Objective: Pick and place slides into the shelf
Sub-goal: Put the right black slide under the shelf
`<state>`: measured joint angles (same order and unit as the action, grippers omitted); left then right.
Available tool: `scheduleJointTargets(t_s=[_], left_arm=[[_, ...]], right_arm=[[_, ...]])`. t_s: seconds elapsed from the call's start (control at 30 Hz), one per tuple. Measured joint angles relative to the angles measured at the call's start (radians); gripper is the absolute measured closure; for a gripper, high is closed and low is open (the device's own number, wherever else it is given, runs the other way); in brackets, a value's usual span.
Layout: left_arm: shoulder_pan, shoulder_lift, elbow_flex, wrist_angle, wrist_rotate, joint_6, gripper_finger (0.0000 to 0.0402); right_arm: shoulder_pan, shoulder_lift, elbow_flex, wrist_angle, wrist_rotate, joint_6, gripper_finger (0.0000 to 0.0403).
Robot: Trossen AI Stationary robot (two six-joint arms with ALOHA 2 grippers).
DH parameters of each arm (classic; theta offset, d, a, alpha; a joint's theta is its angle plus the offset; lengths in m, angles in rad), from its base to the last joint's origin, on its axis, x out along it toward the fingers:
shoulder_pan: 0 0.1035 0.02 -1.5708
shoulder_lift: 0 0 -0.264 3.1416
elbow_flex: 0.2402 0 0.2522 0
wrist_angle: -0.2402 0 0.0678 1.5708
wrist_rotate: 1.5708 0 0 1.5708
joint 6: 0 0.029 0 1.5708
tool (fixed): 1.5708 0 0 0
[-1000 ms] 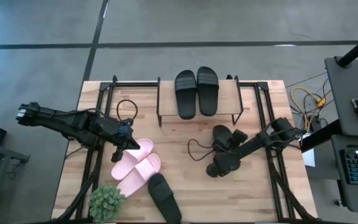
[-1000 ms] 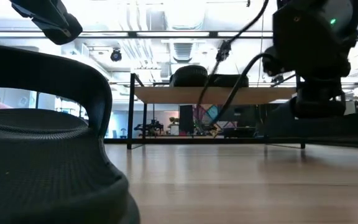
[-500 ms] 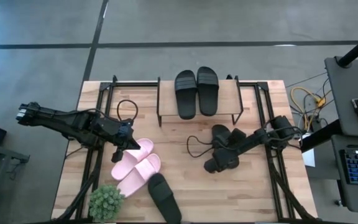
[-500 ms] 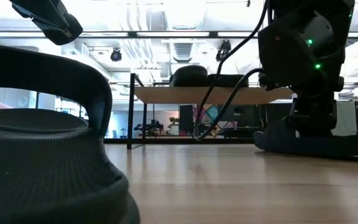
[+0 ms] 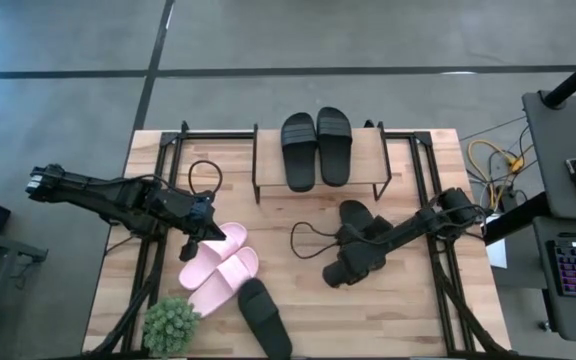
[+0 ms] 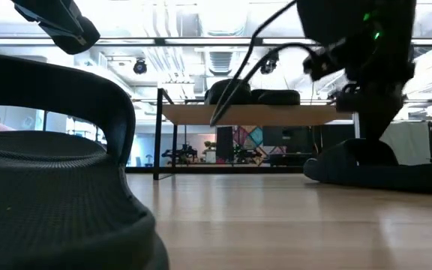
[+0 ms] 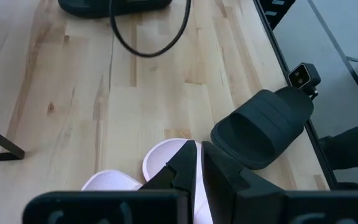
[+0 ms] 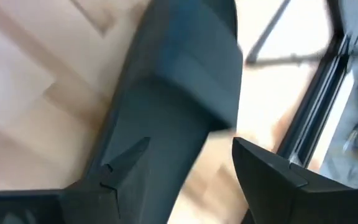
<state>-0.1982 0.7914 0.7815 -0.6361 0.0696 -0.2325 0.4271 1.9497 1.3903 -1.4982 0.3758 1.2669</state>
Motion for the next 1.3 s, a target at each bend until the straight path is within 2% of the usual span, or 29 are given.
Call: scheduleJointTargets(t_s=[0.17,0.3,0.43,0.6,0.73,0.87,1.03,1.3], left_arm=[[0.0,0.0,0.0,0.0,0.0,-0.024,0.0391],[0.0,0.0,0.0,0.0,0.0,-0.025,0.0391],[0.0,0.0,0.0,0.0,0.0,-0.027,0.0391],[0.0,0.001,0.0,0.0,0.0,-0.051,0.0391],[0.0,0.001,0.0,0.0,0.0,-0.075,0.0391],[0.0,0.001,0.0,0.0,0.0,-0.076,0.0391],[0.0,0.0,-0.001,0.0,0.0,-0.076,0.0391],[0.0,0.001,-0.001,0.0,0.0,-0.077,0.0391]], right_arm=[[0.052,-0.022,0.028,-0.004,-0.231,0.198,0.02],[0.137,-0.067,0.02,0.039,-0.357,0.465,0.0229],[0.224,-0.107,-0.005,0.07,-0.38,0.767,0.0278],[0.277,-0.153,-0.071,0.182,-0.39,0.941,0.035],[0.28,-0.165,-0.154,0.319,-0.389,0.936,0.0389],[0.272,-0.164,-0.24,0.398,-0.375,0.913,0.0391],[0.253,-0.163,-0.321,0.416,-0.363,0.851,0.039],[0.157,-0.163,-0.354,0.475,-0.276,0.665,0.039]])
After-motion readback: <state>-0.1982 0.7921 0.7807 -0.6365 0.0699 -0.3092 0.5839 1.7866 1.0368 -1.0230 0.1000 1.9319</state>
